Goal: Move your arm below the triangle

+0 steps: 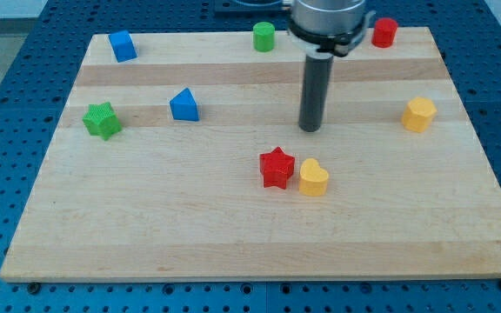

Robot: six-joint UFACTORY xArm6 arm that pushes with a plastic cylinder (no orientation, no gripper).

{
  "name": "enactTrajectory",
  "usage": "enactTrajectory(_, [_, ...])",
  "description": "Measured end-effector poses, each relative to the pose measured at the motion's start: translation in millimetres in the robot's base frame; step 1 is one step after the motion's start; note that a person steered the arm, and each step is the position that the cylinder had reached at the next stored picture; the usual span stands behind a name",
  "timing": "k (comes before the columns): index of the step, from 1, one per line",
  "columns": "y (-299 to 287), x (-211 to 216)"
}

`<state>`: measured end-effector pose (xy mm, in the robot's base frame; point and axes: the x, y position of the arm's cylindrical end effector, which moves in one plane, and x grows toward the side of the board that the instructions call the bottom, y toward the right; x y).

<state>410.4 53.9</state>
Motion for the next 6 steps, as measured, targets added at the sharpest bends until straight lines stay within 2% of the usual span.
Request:
enactTrajectory(1, [-28,0])
enactTrajectory(3, [-33,0])
enactTrajectory(6, [-128,4])
